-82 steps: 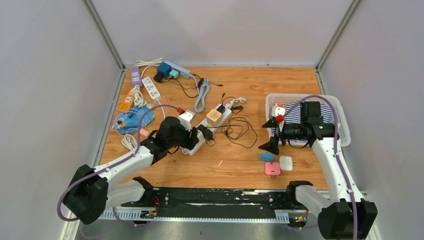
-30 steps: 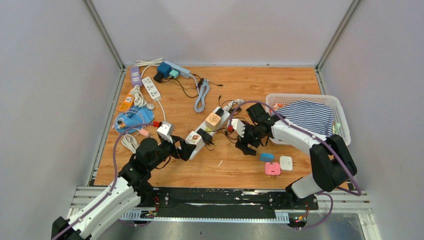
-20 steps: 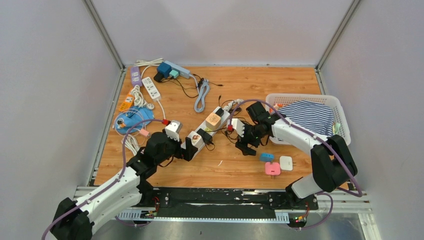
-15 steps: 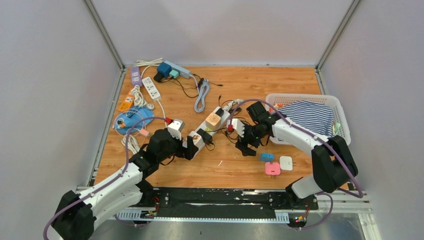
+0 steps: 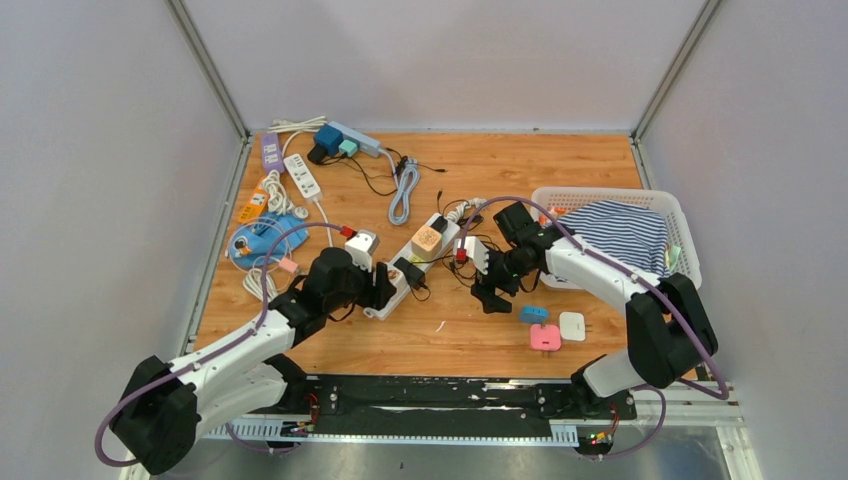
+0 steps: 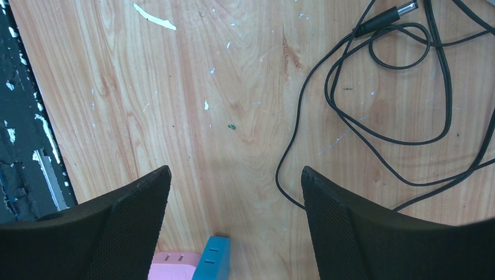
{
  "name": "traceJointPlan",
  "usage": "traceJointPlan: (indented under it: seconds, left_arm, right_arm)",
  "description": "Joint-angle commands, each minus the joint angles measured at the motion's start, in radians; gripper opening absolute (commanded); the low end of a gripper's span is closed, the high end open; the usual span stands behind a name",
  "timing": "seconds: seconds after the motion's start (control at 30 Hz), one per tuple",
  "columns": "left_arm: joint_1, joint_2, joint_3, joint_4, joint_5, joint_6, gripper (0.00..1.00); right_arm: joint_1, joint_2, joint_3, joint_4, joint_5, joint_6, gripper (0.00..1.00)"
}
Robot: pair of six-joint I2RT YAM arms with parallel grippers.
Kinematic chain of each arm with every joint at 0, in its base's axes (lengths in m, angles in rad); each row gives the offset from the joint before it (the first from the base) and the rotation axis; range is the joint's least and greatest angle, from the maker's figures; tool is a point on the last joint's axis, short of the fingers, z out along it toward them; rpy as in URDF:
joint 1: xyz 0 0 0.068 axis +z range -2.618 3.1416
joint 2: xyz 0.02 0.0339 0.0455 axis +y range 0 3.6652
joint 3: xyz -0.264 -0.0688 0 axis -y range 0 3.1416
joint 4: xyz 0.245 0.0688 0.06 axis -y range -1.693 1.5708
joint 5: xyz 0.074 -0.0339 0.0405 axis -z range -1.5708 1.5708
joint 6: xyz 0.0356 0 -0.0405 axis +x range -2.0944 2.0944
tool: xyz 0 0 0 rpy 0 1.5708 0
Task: Pull the plug off the socket
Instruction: Move the socket to the center of the board, then remove the plug from the socket.
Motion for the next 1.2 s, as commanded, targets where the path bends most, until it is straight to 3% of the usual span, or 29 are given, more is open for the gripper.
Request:
traceJointPlan:
  seconds: [0.0,0.2,0.6,0.87,1.03,1.17]
  left_arm:
    - [-0.012,0.022,0.025,0.004,0.004,0.006,0.51]
    - [-0.033,0.033,0.031,0.004,0.032,-0.014,0.37]
    - [-0.187,0.042,0.036,0.031,-0.043,-0.120,0.43]
    - [-0.234,0.043,0.038,0.055,-0.058,-0.141,0.70]
    - [-0.234,-0.107,0.022,0.054,-0.059,-0.138,0.94]
    - [-0.234,-0.245,0.001,0.051,-0.083,-0.097,1.00]
  right_arm:
    - [0.015,-0.034,0.023,-0.031,-0.037,-0.001,0.84]
    - [0.016,-0.045,0.025,-0.034,-0.053,0.002,0.84]
    - [0.015,-0.066,0.036,-0.039,-0.114,0.032,0.84]
    - [0.016,-0.089,0.049,-0.040,-0.171,0.067,0.86]
    - [0.015,-0.093,0.084,-0.040,-0.237,0.124,0.86]
    - [0.017,-0.104,0.125,-0.036,-0.266,0.161,0.85]
